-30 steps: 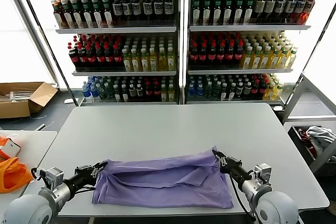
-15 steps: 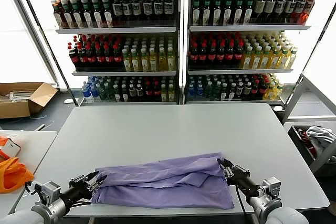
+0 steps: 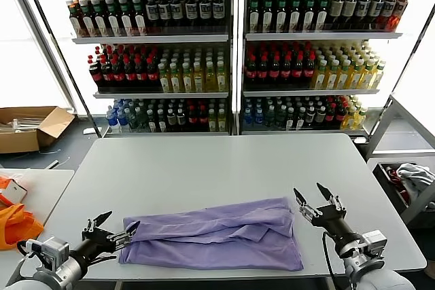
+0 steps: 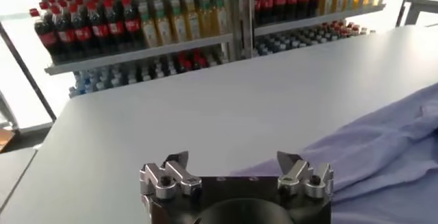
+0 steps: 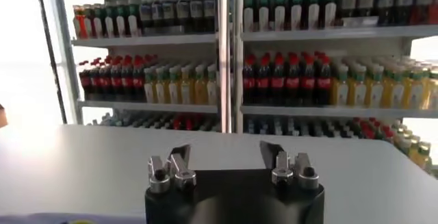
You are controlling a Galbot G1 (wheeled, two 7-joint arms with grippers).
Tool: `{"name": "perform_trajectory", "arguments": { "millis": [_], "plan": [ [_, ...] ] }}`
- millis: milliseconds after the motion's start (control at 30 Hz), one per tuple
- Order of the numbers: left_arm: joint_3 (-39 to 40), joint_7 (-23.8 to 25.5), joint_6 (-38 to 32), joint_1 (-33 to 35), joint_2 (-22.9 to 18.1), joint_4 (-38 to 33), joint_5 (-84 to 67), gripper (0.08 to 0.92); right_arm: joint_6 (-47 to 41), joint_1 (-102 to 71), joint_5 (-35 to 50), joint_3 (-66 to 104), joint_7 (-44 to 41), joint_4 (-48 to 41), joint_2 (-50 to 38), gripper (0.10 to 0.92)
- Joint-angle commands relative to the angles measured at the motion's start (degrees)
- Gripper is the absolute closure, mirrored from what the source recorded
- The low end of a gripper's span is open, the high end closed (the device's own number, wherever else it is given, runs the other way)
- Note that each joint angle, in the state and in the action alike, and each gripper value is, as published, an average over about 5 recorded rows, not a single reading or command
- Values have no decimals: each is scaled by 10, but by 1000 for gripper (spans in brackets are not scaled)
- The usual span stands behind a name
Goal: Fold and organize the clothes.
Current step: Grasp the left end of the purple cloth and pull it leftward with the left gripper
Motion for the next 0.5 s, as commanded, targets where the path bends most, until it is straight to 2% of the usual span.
{"name": "perform_trajectory", "arguments": {
  "millis": [33,167,500],
  "plan": [
    [102,-152,-59,-10,-114,37,61,181,70,-33,-39,40,-9,2,16,228],
    [115,-174,-63,-18,-135,48,64,177,77,-45,-41,43,-6,3,20,204],
    [127,-181,-69,-27,-161,83,80,194,85,-56,-39,44,-11,10,19,203]
  ]
}}
